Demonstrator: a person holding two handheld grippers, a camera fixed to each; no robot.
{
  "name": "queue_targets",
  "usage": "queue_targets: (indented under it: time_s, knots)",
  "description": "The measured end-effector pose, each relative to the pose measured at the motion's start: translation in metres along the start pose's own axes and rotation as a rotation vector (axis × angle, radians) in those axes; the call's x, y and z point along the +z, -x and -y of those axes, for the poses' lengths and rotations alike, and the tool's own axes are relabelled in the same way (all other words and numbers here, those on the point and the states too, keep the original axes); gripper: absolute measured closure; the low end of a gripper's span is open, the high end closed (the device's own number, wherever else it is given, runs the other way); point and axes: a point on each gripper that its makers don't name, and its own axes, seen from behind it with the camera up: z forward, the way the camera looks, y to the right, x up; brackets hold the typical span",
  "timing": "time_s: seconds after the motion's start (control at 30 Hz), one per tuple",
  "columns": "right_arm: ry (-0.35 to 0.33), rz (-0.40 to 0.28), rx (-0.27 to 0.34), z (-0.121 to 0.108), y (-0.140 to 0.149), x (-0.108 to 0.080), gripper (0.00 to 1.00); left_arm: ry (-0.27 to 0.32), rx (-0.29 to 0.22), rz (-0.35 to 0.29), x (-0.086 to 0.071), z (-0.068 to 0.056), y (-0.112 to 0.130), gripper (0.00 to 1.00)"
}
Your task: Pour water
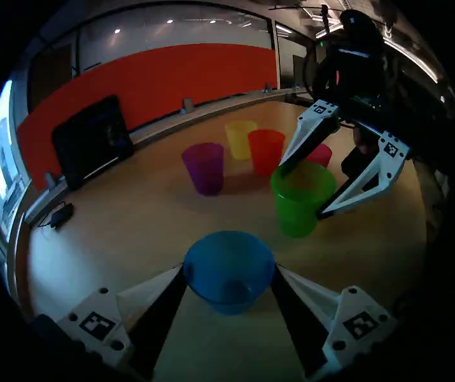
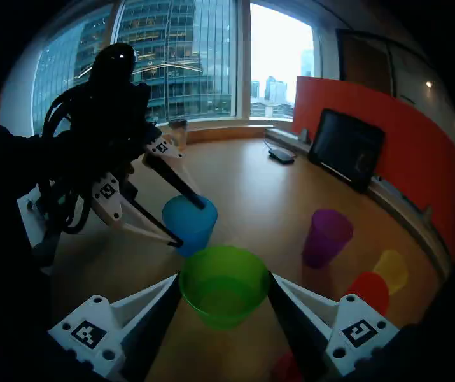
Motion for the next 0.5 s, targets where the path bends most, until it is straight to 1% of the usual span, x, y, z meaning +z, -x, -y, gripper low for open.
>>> queue_targets:
  time_s: [0.5]
  knots:
    - [0.002, 0.016, 0.002, 0.0014, 0.0089, 0.0103, 0.06, 0.014, -0.037, 0.001, -0.0028, 0.0008, 0.0058, 0.11]
